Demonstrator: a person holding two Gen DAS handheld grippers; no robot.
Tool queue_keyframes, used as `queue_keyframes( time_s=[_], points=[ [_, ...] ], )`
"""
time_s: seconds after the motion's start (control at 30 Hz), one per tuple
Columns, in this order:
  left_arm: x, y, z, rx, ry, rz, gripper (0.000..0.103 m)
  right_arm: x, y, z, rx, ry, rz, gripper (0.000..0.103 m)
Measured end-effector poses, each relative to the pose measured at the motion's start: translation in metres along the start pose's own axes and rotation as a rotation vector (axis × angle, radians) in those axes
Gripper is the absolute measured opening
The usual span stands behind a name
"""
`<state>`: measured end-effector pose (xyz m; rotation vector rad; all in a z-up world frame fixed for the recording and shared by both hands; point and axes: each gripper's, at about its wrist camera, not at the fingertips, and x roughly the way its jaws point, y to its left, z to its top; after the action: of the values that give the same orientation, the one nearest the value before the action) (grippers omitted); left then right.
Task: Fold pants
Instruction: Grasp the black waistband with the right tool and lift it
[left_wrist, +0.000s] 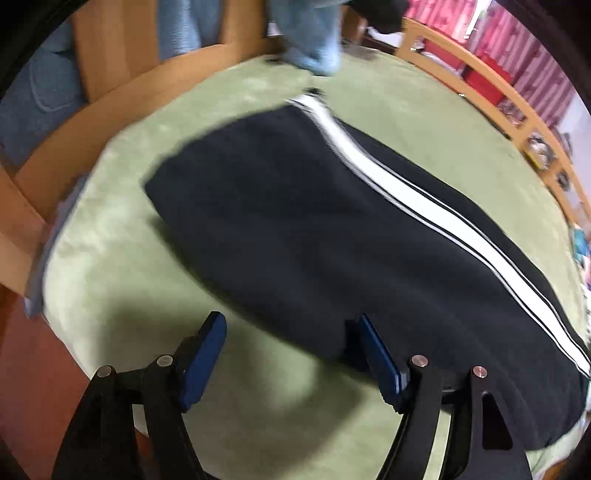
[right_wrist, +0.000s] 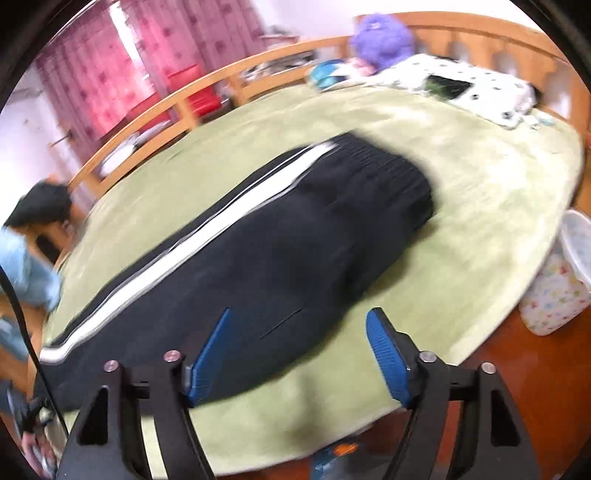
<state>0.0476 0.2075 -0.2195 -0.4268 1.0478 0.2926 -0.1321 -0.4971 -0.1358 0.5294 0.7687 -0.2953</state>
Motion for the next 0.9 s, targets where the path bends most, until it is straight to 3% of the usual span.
queue_keyframes(
  time_s=[0.1, 0.17, 0.33, 0.4, 0.47, 0.53, 0.57, 0.63, 0.77, 0.83, 0.9],
  points=[
    [-0.006, -0.016, -0.015, -0.028, 0.007, -0.043, 0.072, 0.017, -0.033, 0.035, 0.053, -0.012, -0.018, 0.078],
    [-0.010, -0.027, -0.021, -0.044, 0.007, -0.064, 0.072, 0.045, -0.051, 0.049, 0.110, 0.029, -0.015, 0.083],
    [-0.012, -0.053, -0.031, -0.031, -0.001, -0.052, 0.072, 0.111, -0.074, 0.065, 0.245, 0.114, 0.107, 0.083],
    [-0.012, -0.062, -0.032, -0.031, -0.006, -0.050, 0.072, 0.132, -0.077, 0.068, 0.282, 0.111, 0.115, 0.095],
    [-0.011, -0.068, -0.033, -0.032, -0.009, -0.029, 0.072, 0.154, -0.079, 0.071, 0.320, 0.108, 0.145, 0.095],
    [-0.012, -0.073, -0.037, -0.040, -0.011, -0.026, 0.072, 0.168, -0.075, 0.077, 0.338, 0.111, 0.142, 0.088],
    [-0.012, -0.076, -0.038, -0.046, -0.006, -0.026, 0.072, 0.167, -0.070, 0.081, 0.310, 0.085, 0.113, 0.065],
    [-0.010, -0.079, -0.039, -0.058, -0.009, -0.030, 0.072, 0.155, -0.063, 0.094, 0.229, 0.025, 0.156, 0.041],
    [-0.018, -0.083, -0.040, -0.047, -0.056, -0.056, 0.072, 0.121, -0.072, 0.122, 0.189, -0.039, 0.260, 0.036],
    [-0.022, -0.082, -0.041, -0.046, -0.069, -0.047, 0.072, 0.115, -0.078, 0.128, 0.145, -0.064, 0.214, 0.036],
    [-0.022, -0.078, -0.043, -0.063, -0.068, -0.056, 0.072, 0.126, -0.083, 0.127, 0.098, -0.019, 0.149, 0.039]
  ],
)
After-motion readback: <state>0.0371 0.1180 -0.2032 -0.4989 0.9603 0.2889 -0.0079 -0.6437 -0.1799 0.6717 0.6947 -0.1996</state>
